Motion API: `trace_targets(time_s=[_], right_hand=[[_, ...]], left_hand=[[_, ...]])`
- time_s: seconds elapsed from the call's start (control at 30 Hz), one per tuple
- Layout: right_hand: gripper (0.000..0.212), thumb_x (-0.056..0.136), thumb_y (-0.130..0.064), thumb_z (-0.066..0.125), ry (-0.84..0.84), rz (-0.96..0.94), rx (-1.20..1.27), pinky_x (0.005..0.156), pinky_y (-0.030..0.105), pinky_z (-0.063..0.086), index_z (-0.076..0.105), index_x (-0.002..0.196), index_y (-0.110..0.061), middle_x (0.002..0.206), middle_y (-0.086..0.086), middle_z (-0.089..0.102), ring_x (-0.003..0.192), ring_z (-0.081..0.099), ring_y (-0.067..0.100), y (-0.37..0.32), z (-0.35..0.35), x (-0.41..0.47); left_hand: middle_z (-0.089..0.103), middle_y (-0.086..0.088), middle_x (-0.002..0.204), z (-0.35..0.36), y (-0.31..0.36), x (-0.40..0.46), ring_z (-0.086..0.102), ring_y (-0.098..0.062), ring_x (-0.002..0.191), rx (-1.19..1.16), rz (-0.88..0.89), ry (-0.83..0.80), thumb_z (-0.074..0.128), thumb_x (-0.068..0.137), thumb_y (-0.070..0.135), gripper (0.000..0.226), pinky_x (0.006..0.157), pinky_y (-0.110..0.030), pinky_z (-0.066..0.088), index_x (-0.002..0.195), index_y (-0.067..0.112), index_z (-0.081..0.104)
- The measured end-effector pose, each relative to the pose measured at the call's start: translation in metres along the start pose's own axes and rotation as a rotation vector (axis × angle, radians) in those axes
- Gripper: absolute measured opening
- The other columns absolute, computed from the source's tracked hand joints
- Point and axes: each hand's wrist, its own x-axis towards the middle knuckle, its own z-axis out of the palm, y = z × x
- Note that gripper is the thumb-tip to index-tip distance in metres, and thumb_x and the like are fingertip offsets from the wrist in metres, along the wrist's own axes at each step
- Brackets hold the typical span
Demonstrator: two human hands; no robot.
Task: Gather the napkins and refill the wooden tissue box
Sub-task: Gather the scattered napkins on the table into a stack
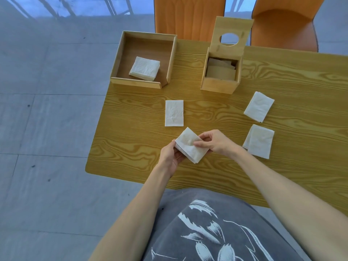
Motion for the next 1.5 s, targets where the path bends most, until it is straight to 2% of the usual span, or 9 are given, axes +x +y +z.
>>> trace_targets(time_s=[0.1,0.33,0.53,0.7,0.83,1.03,1.2,1.33,1.5], right_hand=[[0.019,0.086,-0.018,0.076,0.004,0.001,-0.015,0.076,0.031,0.056,0.073,0.102,-0.008,0.097,0.008,0.076,0.084,0.071,0.015,0.004,0.009,0.003],[0.010,0.084,-0.027,0.077,0.102,-0.034,-0.190,0.060,0.020,0.046,0.074,0.092,-0.021,0.087,-0.003,0.074,0.078,0.067,0.010,0.004,0.021,0.008],[0.036,0.074,-0.045,0.081,0.253,-0.070,-0.443,0.077,0.037,0.058,0.074,0.099,-0.021,0.090,-0.005,0.073,0.086,0.069,0.014,0.002,0.035,0.014],[0.039,0.070,-0.054,0.081,0.340,-0.062,-0.490,0.078,0.035,0.058,0.072,0.097,-0.027,0.089,-0.011,0.072,0.086,0.068,0.009,-0.012,0.043,0.019],[0.036,0.078,-0.047,0.077,0.469,-0.042,-0.472,0.083,0.039,0.056,0.071,0.105,-0.023,0.096,-0.006,0.073,0.095,0.068,0.016,-0.028,0.043,0.032],[0.043,0.082,-0.045,0.074,0.605,0.015,-0.453,0.082,0.035,0.053,0.068,0.116,-0.018,0.108,-0.001,0.071,0.106,0.065,0.021,-0.055,0.045,0.059],[0.064,0.080,-0.056,0.071,0.663,0.088,-0.497,0.080,0.036,0.046,0.057,0.128,-0.018,0.124,0.004,0.063,0.114,0.059,0.025,-0.073,0.056,0.076],[0.060,0.081,-0.051,0.073,0.712,0.162,-0.513,0.077,0.034,0.041,0.056,0.127,-0.016,0.130,0.010,0.055,0.114,0.059,0.030,-0.080,0.065,0.083],[0.050,0.082,-0.047,0.073,0.718,0.187,-0.468,0.075,0.033,0.038,0.062,0.120,-0.016,0.130,0.010,0.055,0.114,0.058,0.029,-0.083,0.069,0.087]], left_hand=[[0.071,-0.014,0.096,-0.007,0.000,-0.002,0.068,-0.026,0.087,-0.044,-0.013,0.012,0.037,0.106,0.026,0.036,0.079,-0.039,0.057,0.101,0.004,0.065],[0.072,-0.012,0.103,-0.017,-0.001,-0.004,0.069,-0.024,0.094,-0.081,-0.023,-0.002,0.044,0.104,0.035,0.037,0.076,-0.037,0.056,0.110,0.006,0.065],[0.071,-0.011,0.096,-0.025,0.001,-0.006,0.069,-0.023,0.087,-0.005,0.066,-0.076,0.066,0.090,0.004,0.014,0.075,-0.035,0.059,0.103,0.010,0.067],[0.069,-0.014,0.098,-0.035,0.006,0.000,0.068,-0.025,0.090,-0.026,0.078,0.011,0.066,0.091,0.003,0.008,0.075,-0.036,0.059,0.099,0.005,0.066],[0.069,-0.014,0.098,-0.048,0.017,0.003,0.067,-0.025,0.091,-0.062,0.080,0.097,0.064,0.092,0.005,0.007,0.075,-0.037,0.058,0.099,0.006,0.066],[0.068,-0.015,0.102,-0.061,0.035,0.007,0.066,-0.025,0.092,-0.140,0.086,0.166,0.061,0.094,0.005,0.019,0.075,-0.038,0.058,0.113,0.003,0.064],[0.069,-0.014,0.107,-0.070,0.049,0.011,0.066,-0.025,0.099,-0.169,0.110,0.178,0.059,0.095,0.004,0.026,0.088,-0.040,0.056,0.121,0.002,0.063],[0.066,-0.014,0.117,-0.075,0.058,0.012,0.067,-0.022,0.096,-0.208,0.140,0.190,0.061,0.093,0.000,0.036,0.080,-0.036,0.057,0.127,0.010,0.056],[0.066,-0.016,0.121,-0.081,0.062,0.016,0.065,-0.028,0.107,-0.231,0.139,0.201,0.061,0.092,-0.002,0.037,0.089,-0.040,0.056,0.128,0.006,0.056]])
